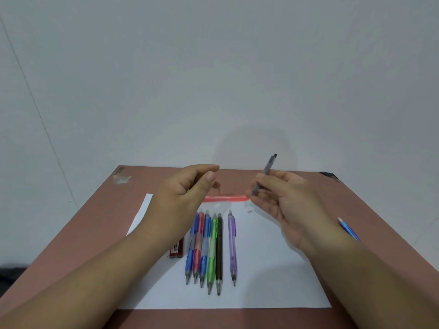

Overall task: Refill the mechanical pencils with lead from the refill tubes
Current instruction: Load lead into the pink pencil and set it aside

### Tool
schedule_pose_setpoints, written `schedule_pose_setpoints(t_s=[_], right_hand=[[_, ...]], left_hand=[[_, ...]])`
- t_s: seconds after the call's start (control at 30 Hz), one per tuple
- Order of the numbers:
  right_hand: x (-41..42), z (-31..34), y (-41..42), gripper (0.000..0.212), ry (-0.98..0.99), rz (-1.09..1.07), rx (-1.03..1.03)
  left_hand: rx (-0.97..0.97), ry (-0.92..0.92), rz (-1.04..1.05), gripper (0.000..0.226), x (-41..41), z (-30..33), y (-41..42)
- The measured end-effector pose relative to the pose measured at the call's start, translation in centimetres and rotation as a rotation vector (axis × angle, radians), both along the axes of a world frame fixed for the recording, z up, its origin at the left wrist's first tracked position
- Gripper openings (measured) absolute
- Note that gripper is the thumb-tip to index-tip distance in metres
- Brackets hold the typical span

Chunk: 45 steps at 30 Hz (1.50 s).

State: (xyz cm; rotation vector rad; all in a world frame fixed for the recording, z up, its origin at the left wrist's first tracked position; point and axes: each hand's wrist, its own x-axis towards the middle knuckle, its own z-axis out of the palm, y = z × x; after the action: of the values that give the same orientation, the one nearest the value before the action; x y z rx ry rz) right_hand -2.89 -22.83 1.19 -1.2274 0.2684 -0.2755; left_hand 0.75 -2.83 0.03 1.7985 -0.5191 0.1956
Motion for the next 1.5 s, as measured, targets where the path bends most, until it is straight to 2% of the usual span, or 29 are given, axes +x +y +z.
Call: schedule_pose_setpoints(t_s=[0.1, 0.2, 0.27, 0.37, 0.4, 0.47, 0.6, 0.77, 1.07, 1.23, 1.37, 1.5], right_hand=[[0.4, -0.2, -0.6, 0.021, 0.02, -0.074, -0.113], [0.4, -0.5, -0.9, 0.027, 0.014, -0.135, -0.34], [0.2, -0.6, -1.0, 0.029, -0.07, -0.183, -0.638], [0.2, -0.7, -1.2, 0.037, -0.375, -0.31, -1.222], [0.3, -0.7, -1.4, 0.039, -0.472, -0.369, -1.394], [0.5, -0.5, -1.8, 0.04, -0.594, -0.427, -1.569], [0.5, -0.7, -2.0, 0.042, -0.662, -0.355, -1.641], [0.6, -0.9, -1.9, 0.04, -0.684, -0.291, -1.613], [0.7, -1.1, -1.7, 0.042, -0.722, -0.286, -1.603], [0.6, -1.0, -1.3, 0.058, -0.734, -0.271, -1.637], [0.4, -1.0, -0.9, 0.075, -0.715, -0.258, -1.653], [0.3, -1.0, -0.9, 0.08, -0.713, -0.28, -1.674]], left_hand=[[-0.008, 0.056, -0.002, 0.025, 0.2, 0.0, 0.0], [-0.022, 0.138, -0.018, 0.027, 0.4, 0.0, 0.1], [-0.208, 0.381, -0.141, 0.035, 0.5, 0.1, 0.0], [-0.551, 0.853, -0.42, 0.057, 0.3, 0.8, -0.1], [-0.589, 0.941, -0.491, 0.063, 0.1, 1.0, -0.1], [-0.616, 1.016, -0.593, 0.072, 0.0, 1.1, -0.1], [-0.647, 1.04, -0.628, 0.076, -0.2, 1.0, -0.2], [-0.691, 1.039, -0.598, 0.072, -0.1, 0.9, -0.2], [-0.685, 0.987, -0.54, 0.045, -0.7, 1.2, -0.5], [-0.654, 0.953, -0.478, 0.029, -1.0, 1.0, -0.7], [-0.594, 0.916, -0.47, 0.028, -0.7, 0.8, -0.7], [-0.587, 0.899, -0.436, 0.026, -0.9, 0.8, -0.9]])
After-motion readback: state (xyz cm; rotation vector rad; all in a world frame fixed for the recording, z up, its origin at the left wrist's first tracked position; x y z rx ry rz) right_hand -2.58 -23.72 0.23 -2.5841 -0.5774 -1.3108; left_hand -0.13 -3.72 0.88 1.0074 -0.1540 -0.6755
